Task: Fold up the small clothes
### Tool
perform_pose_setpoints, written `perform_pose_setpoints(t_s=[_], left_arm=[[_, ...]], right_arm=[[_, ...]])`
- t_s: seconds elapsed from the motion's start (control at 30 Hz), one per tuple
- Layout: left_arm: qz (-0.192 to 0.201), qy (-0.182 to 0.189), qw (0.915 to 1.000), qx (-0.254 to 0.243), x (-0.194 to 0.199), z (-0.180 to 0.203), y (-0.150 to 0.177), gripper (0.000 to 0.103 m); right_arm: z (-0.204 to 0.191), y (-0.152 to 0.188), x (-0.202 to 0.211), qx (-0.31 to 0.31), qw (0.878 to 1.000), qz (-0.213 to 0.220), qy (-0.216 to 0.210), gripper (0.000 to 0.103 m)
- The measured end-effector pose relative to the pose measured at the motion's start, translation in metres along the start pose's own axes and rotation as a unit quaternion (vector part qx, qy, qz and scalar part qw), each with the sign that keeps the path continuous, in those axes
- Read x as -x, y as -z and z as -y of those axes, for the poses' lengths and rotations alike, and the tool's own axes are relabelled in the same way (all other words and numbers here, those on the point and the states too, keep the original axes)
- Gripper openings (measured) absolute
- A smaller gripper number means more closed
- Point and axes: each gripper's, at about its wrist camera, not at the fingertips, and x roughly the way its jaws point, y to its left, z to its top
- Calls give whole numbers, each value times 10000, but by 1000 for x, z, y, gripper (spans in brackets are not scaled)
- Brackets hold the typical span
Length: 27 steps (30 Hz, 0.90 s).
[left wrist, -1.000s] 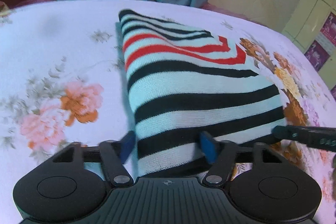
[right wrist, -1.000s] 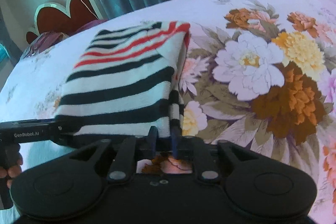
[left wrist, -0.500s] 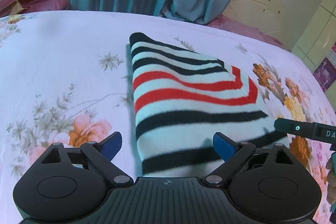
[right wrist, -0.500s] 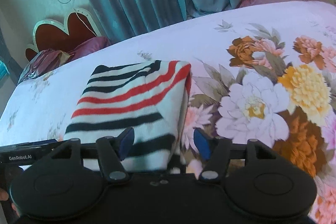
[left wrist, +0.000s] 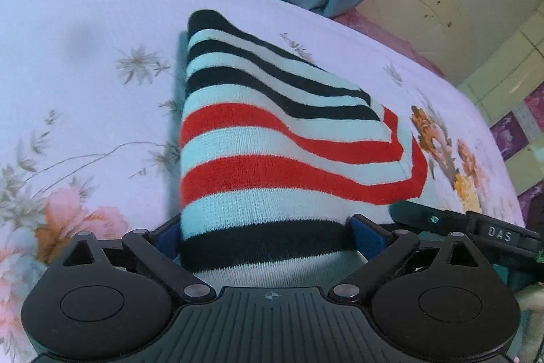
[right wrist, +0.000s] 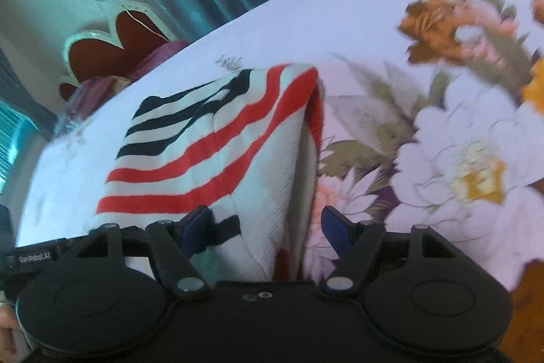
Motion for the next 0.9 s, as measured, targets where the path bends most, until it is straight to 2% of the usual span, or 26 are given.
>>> perform_pose_setpoints(t_s=[0.1, 0.17, 0.27, 0.37, 0.53, 0.7, 0.9], left_arm=[[33, 63, 10000, -32, -3, 1, 1, 96], [105, 48, 9999, -44, -2, 3, 1, 87], [178, 13, 9998, -29, 2, 7, 0, 75], [299, -22, 9994, -153, 11, 12, -3, 63], [430, 26, 9984, -357, 30, 23, -9, 52], [540, -11, 9973, -488, 56, 21, -10, 52], [751, -54, 9956, -550, 101, -9, -8, 52]], right_arm=[[1, -2, -4, 43, 9998, 34, -167, 61], [4, -4, -7, -185, 9993, 8, -325, 45], [-1, -2, -5, -186, 9993, 22, -325, 38], [-4, -1, 0, -239, 9991, 99, -328, 34], [-22, -1, 18, -130, 9983, 373, -421, 33], [-46, -1, 27, -40, 9977, 419, -532, 33], [-91, 10, 29, 34, 9965, 521, -652, 33]])
